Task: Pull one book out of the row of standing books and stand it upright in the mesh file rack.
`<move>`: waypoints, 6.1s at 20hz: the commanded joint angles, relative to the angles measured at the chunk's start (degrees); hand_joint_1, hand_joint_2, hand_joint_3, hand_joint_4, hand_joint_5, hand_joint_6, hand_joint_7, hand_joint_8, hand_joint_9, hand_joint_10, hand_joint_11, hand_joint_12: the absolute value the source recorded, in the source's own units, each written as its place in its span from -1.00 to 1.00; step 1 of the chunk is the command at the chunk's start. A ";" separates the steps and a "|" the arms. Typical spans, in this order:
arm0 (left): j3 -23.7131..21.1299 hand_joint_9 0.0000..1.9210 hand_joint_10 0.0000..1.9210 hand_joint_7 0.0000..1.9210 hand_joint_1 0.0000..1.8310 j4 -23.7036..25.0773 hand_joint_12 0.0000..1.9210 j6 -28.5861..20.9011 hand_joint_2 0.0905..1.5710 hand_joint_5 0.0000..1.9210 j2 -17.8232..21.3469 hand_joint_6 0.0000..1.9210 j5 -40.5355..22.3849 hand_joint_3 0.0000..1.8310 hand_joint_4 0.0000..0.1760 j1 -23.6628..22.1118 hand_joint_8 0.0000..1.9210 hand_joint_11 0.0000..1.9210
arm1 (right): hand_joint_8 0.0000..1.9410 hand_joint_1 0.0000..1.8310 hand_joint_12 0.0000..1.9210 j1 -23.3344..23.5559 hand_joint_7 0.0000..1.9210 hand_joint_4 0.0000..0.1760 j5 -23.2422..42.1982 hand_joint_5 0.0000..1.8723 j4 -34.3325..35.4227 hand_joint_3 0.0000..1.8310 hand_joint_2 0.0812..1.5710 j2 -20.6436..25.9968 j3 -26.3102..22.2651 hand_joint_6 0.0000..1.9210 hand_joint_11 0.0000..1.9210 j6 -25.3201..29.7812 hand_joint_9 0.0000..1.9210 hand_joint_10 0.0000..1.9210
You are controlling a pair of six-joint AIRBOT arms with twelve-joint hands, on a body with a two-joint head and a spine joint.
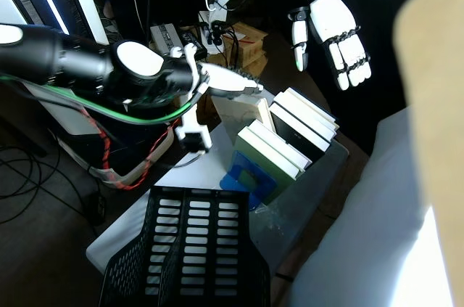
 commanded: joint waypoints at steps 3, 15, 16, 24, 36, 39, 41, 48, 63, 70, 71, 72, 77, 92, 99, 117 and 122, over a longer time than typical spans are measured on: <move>0.92 -1.00 -1.00 -0.98 -0.45 0.45 -0.78 -0.33 0.61 -1.00 0.42 -1.00 -5.43 -1.00 0.48 -1.92 -1.00 -0.99 | -1.00 -1.00 -1.00 1.41 -0.82 -1.00 3.91 -0.51 4.52 -0.99 0.91 0.90 -0.16 -0.90 -1.00 -0.58 -1.00 -1.00; 0.64 -0.91 -0.97 -0.85 -0.57 3.31 0.54 -1.51 0.67 -1.00 0.97 -1.00 -5.37 -1.00 0.59 -4.12 -1.00 -1.00 | -1.00 -1.00 -1.00 0.95 -0.82 -1.00 6.85 -0.51 5.60 -1.00 0.91 3.29 -2.60 -0.89 -1.00 -3.36 -1.00 -1.00; 0.62 -0.91 -0.97 -0.85 -0.57 3.31 0.54 -1.51 0.67 -1.00 0.97 -1.00 -5.47 -1.00 0.59 -4.12 -1.00 -1.00 | -1.00 -1.00 -1.00 0.91 -0.82 -1.00 6.62 -0.51 5.09 -1.00 0.91 3.16 -2.42 -0.89 -1.00 -3.36 -1.00 -1.00; 0.14 -0.95 -0.99 -0.94 -0.40 3.21 0.05 -1.59 0.63 -1.00 1.56 -1.00 -5.91 -1.00 0.57 -3.84 -0.99 -1.00 | -1.00 -1.00 -1.00 1.85 -0.82 -1.00 8.25 -0.51 7.09 -1.00 0.91 4.20 -4.77 -0.89 -1.00 -4.52 -1.00 -1.00; -0.06 -0.94 -0.99 -0.97 -0.39 2.10 -0.13 -1.59 0.60 -0.94 1.74 -1.00 -6.64 -1.00 0.23 -3.04 -1.00 -1.00 | -1.00 -1.00 -1.00 2.66 -0.82 -1.00 7.98 -0.51 6.64 -1.00 0.91 4.19 -4.62 -0.89 -1.00 -5.38 -1.00 -1.00; -0.16 -0.98 -0.99 -0.98 -0.34 1.69 -0.48 -1.60 0.58 -0.95 1.80 -1.00 -6.52 -1.00 0.03 -2.77 -1.00 -1.00 | -1.00 -1.00 -1.00 2.77 -0.82 -1.00 7.18 -0.52 6.20 -1.00 0.91 4.19 -4.27 -0.89 -1.00 -5.38 -1.00 -1.00; -0.24 -1.00 -1.00 -0.99 -0.36 0.81 -0.71 -1.60 0.57 -0.94 1.91 -1.00 -6.91 -1.00 0.05 -2.02 -1.00 -1.00 | -1.00 -1.00 -1.00 2.77 -0.82 -1.00 6.66 -0.52 5.73 -1.00 0.91 4.19 -3.67 -0.89 -1.00 -5.38 -1.00 -1.00; -0.24 -1.00 -1.00 -1.00 -0.43 -0.68 -0.99 -1.55 0.63 -1.00 2.05 -1.00 -7.10 -1.00 -0.02 -0.87 -1.00 -1.00 | -1.00 -1.00 -1.00 2.83 -0.82 -1.00 4.93 -0.52 3.76 -1.00 0.91 0.34 -1.58 -0.89 -1.00 -5.39 -1.00 -1.00; -0.43 -1.00 -1.00 -1.00 -0.45 -2.72 -0.67 -1.26 0.63 -1.00 2.67 -1.00 -7.66 -1.00 -0.11 0.66 -1.00 -1.00 | -1.00 -1.00 -1.00 -0.88 -0.82 -1.00 -2.91 -0.52 -3.11 -1.00 0.91 -8.59 3.61 -0.89 -1.00 -5.33 -1.00 -1.00; -1.31 -1.00 -1.00 -1.00 -0.44 -3.88 -0.67 -1.26 0.63 -1.00 3.80 -1.00 -9.15 -1.00 -0.10 1.86 -1.00 -1.00 | -1.00 -1.00 -1.00 -2.06 -0.82 -1.00 -3.79 -0.52 -3.49 -1.00 0.91 -9.04 3.60 -0.89 -1.00 -5.13 -1.00 -1.00; -1.38 -1.00 -1.00 -1.00 -0.45 -3.88 -0.70 -1.25 0.63 -1.00 3.85 -1.00 -9.31 -1.00 0.00 1.90 -1.00 -1.00 | -1.00 -1.00 -1.00 -2.04 -0.82 -1.00 -3.78 -0.52 -3.57 -1.00 0.91 -9.04 3.59 -0.89 -1.00 -5.13 -1.00 -1.00; -1.56 -1.00 -1.00 -1.00 -0.43 -3.90 -0.52 -1.25 0.63 -1.00 4.04 -1.00 -9.58 -1.00 -0.01 2.05 -1.00 -1.00 | -1.00 -1.00 -1.00 -2.03 -0.82 -1.00 -3.76 -0.52 -3.62 -1.00 0.91 -9.10 3.55 -0.89 -1.00 -5.13 -1.00 -1.00; -1.75 -1.00 -1.00 -1.00 -0.45 -4.13 -0.18 -1.25 0.63 -1.00 4.25 -1.00 -9.90 -1.00 0.19 2.27 -1.00 -1.00 | -1.00 -1.00 -1.00 -2.21 -0.82 -1.00 -3.20 -0.52 -3.74 -1.00 0.91 -9.10 3.33 -0.89 -1.00 -5.11 -1.00 -1.00; -1.74 -1.00 -1.00 -1.00 -0.43 -4.62 -0.76 -0.95 0.64 -1.00 4.18 -1.00 -9.82 -1.00 0.08 2.36 -1.00 -1.00 | -1.00 -1.00 -1.00 -3.08 -0.82 -1.00 -4.60 -0.52 -4.77 -1.00 0.91 -9.69 3.56 -0.89 -1.00 -5.01 -1.00 -1.00; -1.87 -1.00 -1.00 -1.00 -0.43 -4.81 -0.38 -0.95 0.63 -1.00 4.23 -1.00 -10.07 -1.00 0.07 2.48 -1.00 -1.00 | -1.00 -1.00 -1.00 -3.07 -0.82 -1.00 -4.53 -0.52 -4.91 -1.00 0.91 -9.69 3.35 -0.89 -1.00 -4.98 -1.00 -1.00; -2.07 -1.00 -1.00 -1.00 -0.41 -5.14 -0.98 -0.96 0.64 -1.00 4.23 -1.00 -10.56 -1.00 -0.08 2.61 -1.00 -1.00 | -1.00 -1.00 -1.00 -2.64 -0.82 -1.00 -5.38 -0.52 -5.45 -1.00 0.91 -9.69 4.14 -0.88 -1.00 -4.91 -1.00 -1.00; -2.10 -1.00 -1.00 -1.00 -0.42 -5.14 -0.99 -0.96 0.64 -1.00 4.24 -1.00 -10.63 -1.00 -0.09 2.64 -1.00 -0.98 | -1.00 -1.00 -1.00 -2.70 -0.82 -1.00 -5.39 -0.52 -5.45 -1.00 0.91 -9.69 4.15 -0.88 -1.00 -4.88 -1.00 -1.00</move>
